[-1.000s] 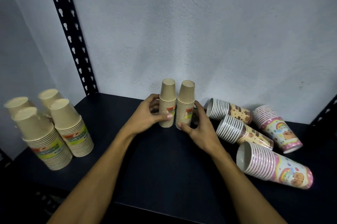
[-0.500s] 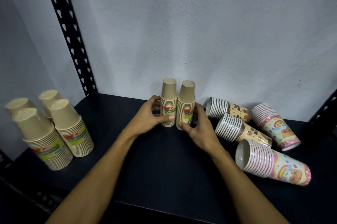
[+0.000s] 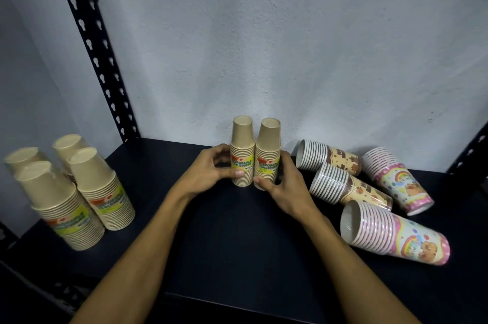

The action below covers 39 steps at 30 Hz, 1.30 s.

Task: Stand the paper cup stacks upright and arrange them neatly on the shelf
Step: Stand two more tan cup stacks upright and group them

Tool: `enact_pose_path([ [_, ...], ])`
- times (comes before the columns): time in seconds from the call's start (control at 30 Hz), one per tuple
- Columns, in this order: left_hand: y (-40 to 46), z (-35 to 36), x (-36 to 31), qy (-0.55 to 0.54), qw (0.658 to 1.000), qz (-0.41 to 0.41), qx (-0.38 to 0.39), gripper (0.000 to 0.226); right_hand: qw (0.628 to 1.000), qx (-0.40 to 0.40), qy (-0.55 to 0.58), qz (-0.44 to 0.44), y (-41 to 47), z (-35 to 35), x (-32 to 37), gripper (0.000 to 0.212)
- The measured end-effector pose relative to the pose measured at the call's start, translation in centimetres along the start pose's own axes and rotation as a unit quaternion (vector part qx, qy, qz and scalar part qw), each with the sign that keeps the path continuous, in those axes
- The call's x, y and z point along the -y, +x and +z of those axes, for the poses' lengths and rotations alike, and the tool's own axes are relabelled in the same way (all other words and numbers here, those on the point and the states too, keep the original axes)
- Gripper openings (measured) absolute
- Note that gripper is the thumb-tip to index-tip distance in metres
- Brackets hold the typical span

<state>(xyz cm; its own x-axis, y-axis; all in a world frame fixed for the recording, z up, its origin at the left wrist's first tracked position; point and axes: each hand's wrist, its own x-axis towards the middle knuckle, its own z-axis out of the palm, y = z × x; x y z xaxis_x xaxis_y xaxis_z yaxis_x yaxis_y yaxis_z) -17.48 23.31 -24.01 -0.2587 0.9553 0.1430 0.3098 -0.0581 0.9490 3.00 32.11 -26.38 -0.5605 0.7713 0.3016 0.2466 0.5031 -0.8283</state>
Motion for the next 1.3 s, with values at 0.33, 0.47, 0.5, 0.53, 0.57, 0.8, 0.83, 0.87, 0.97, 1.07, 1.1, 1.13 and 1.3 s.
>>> enact_pose_path([
  [0.33,-0.4,0.2,0.1,0.012,1.000,-0.002,0.022,0.053,1.000,-0.014,0.000,0.004,0.1,0.2,-0.4,0.067],
  [0.47,-1.4,0.9,-0.4,0.030,0.999,0.013,0.002,0.052,1.000,-0.007,0.007,-0.006,0.0,-0.1,-0.1,0.066],
  [0.5,-1.8,1.1,-0.4,0.032,0.999,0.013,-0.007,0.052,1.000,-0.002,0.006,-0.009,-0.1,-0.1,0.1,0.067],
  [0.53,-2.2,1.2,-0.5,0.034,0.999,0.013,-0.017,0.052,1.000,0.004,0.005,-0.011,-0.2,-0.2,0.2,0.068],
  [0.57,-2.6,1.2,-0.4,0.038,0.999,0.012,-0.028,0.052,1.000,0.009,0.004,-0.013,-0.3,-0.2,0.4,0.069],
  [0.8,-7.4,1.2,-0.2,0.071,0.991,0.012,-0.110,0.055,0.998,0.056,0.005,-0.017,-1.8,1.2,2.0,0.065],
  [0.83,-8.2,1.1,-0.2,0.074,0.990,0.011,-0.122,0.055,0.998,0.064,0.004,-0.022,-2.2,1.5,2.4,0.065],
  [0.87,-9.1,1.0,-0.1,0.077,0.988,0.012,-0.133,0.054,0.997,0.074,0.003,-0.026,-2.6,1.8,2.8,0.065],
  [0.97,-11.8,0.4,0.0,0.090,0.983,0.011,-0.161,0.054,0.995,0.094,0.006,-0.039,-3.9,3.0,4.0,0.061],
  [1.07,-14.1,-0.7,-0.2,0.115,0.979,0.013,-0.171,0.054,0.993,0.103,0.015,-0.054,-5.0,4.4,5.2,0.061],
  [1.1,-14.9,-1.2,-0.3,0.123,0.977,0.012,-0.173,0.054,0.992,0.108,0.021,-0.056,-5.4,4.9,5.7,0.062],
  [1.13,-15.7,-1.7,-0.4,0.124,0.976,0.011,-0.178,0.056,0.991,0.114,0.026,-0.059,-5.8,5.5,6.1,0.063],
  [1.3,-20.1,-3.4,-0.2,0.101,0.963,0.007,-0.250,0.053,0.984,0.154,0.048,-0.076,-7.4,8.7,8.5,0.064],
])
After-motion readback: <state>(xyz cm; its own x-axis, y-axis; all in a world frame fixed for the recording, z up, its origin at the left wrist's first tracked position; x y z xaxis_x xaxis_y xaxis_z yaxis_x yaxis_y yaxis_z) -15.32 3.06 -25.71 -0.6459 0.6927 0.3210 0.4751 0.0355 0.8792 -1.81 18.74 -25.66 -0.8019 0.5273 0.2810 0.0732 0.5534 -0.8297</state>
